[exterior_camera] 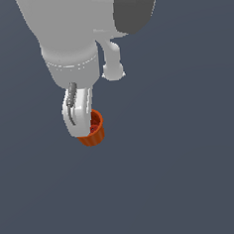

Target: Pick up the object and move it to a goal position.

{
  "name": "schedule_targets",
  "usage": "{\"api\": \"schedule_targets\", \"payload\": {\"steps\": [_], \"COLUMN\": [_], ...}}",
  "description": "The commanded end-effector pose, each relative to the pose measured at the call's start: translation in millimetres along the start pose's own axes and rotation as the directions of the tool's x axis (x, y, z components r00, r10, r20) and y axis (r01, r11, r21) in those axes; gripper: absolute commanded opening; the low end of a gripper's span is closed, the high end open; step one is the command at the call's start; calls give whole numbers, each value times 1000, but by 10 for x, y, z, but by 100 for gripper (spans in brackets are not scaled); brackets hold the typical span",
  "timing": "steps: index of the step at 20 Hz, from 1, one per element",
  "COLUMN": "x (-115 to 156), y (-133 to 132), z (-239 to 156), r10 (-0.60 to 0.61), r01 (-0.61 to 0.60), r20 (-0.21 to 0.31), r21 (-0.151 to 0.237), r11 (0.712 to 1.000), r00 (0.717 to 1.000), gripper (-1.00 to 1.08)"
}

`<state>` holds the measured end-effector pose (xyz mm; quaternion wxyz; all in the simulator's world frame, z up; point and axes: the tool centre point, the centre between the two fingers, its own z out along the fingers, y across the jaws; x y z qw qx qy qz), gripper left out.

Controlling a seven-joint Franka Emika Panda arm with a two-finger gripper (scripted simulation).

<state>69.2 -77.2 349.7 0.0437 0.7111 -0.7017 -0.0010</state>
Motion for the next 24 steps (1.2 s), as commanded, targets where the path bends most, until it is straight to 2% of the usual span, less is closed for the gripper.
{"api": "schedule_targets", "payload": {"steps": [1,11,24], "x": [96,338,415], "y": [-13,-64,-91], "z": [-176,-593,-722], "r10": [-1,-3,-2], "r01": [1,3,2], "r20": [0,0,1], "r21": [1,1,1], "r11": [1000,1000,1000], "r00": [1000,1000,1000], "gripper": [-100,-100,-100]}}
